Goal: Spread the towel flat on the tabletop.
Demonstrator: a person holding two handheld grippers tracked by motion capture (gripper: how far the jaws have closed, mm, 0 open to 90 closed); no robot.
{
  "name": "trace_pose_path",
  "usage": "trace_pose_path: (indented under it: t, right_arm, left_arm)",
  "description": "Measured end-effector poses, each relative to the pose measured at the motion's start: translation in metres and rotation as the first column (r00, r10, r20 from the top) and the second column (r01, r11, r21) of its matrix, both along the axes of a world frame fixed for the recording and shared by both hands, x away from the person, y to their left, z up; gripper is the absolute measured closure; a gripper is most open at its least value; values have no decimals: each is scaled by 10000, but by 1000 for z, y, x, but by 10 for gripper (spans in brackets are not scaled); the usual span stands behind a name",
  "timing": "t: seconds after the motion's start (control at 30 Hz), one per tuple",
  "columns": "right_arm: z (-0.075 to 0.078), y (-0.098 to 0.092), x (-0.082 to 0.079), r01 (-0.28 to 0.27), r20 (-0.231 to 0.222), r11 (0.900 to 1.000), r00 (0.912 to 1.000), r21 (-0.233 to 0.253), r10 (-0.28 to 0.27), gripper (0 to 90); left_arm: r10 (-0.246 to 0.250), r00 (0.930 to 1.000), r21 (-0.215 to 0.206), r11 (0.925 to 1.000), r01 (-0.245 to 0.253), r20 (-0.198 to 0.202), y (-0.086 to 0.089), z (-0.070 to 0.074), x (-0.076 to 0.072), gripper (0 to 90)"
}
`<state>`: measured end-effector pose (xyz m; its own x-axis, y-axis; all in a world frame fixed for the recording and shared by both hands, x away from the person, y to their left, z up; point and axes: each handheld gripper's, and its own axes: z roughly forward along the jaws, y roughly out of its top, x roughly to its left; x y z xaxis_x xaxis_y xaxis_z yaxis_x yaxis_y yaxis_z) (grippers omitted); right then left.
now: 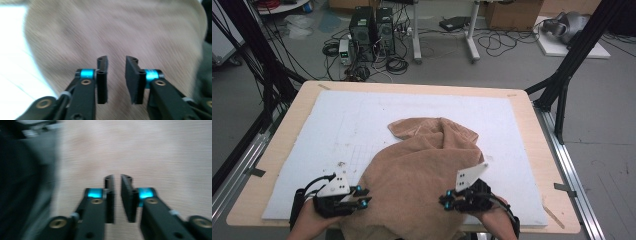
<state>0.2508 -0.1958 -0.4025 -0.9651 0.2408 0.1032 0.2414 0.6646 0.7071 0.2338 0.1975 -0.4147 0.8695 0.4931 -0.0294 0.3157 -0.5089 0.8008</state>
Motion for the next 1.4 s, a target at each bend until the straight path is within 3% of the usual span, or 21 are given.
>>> trace_pose_path:
  t: [0.1,0.2,0.27,0.3,0.33,0.37,0.4,0.43,0.5,0.57,0.7,0.8,0.83,0.9,0.97,1.1,1.2,1.3,1.33,1.4]
  right_arm:
    - [-1,-4,25,757,171,9970,9970,-169,-754,729]
    - [-8,-3,42,1108,104,9931,9938,-391,-1104,680]
    - [-17,-1,54,1274,-87,9899,9917,-617,-1282,680]
    - [-22,1,57,1317,-144,9879,9910,-817,-1333,684]
    - [-26,3,60,1219,-200,9871,9920,-1037,-1246,694]
    - [-29,4,61,1172,-237,9863,9924,-1157,-1207,714]
    - [-31,4,60,1168,-174,9883,9927,-978,-1190,795]
    - [-32,3,59,963,-400,9921,9942,-805,-998,845]
    - [-33,4,55,776,-405,9945,9959,-702,-806,862]
    - [-32,4,49,264,-661,9974,9973,-666,-308,864]
    - [-26,2,32,-366,-812,9977,9962,-579,318,863]
    - [-19,-1,15,-883,-994,9960,9913,-160,863,840]
    - [-16,-3,10,-979,-926,9952,9909,-10,974,792]
    - [-8,-8,7,-824,-849,9956,9927,447,859,746]
    - [-1,-14,10,-441,-611,9976,9970,536,474,719]
    - [3,-19,34,604,-168,9982,9980,9,-604,659]
    - [-6,-18,49,940,-419,9953,9946,-251,-950,651]
    - [-17,-13,54,957,-640,9941,9930,-509,-989,655]
    - [-21,-11,54,933,-652,9939,9931,-589,-971,675]
    - [-29,-7,52,722,-716,9942,9944,-798,-780,747]
  left_arm:
    - [442,9986,104,9990,-445,283,-8,-2,24,660]
    - [1111,9919,727,9906,-1155,617,-17,-9,45,605]
    - [1196,9919,1152,9856,-1238,431,-21,-17,56,597]
    - [998,9950,1271,9870,-988,-20,-22,-23,61,614]
    - [790,9968,1233,9894,-768,-130,-23,-26,63,718]
    - [708,9975,1107,9914,-699,-40,-22,-27,62,769]
    - [732,9973,1099,9913,-720,-71,-22,-26,61,842]
    - [666,9978,1174,9909,-652,-73,-21,-25,59,863]
    - [558,9984,1257,9906,-539,-115,-19,-24,54,871]
    - [496,9988,1256,9909,-491,-11,-15,-21,44,873]
    - [374,9993,728,9966,-379,87,-1,-16,13,874]
    - [36,10000,417,9991,-36,5,4,-12,-7,873]
    - [-150,9999,328,9993,152,-59,5,-10,-11,866]
    - [-432,9989,84,9990,433,-177,3,-5,-11,812]
    - [-344,9994,118,9993,344,-43,-3,1,-2,707]
    - [125,9991,-124,9999,-120,416,-17,9,29,672]
    - [495,9964,134,9986,-505,682,-31,7,55,661]
    - [383,9990,561,9976,-396,231,-43,-5,69,614]
    - [311,9995,885,9956,-310,13,-47,-11,73,621]
    - [152,9997,1264,9919,-128,-178,-50,-19,73,741]
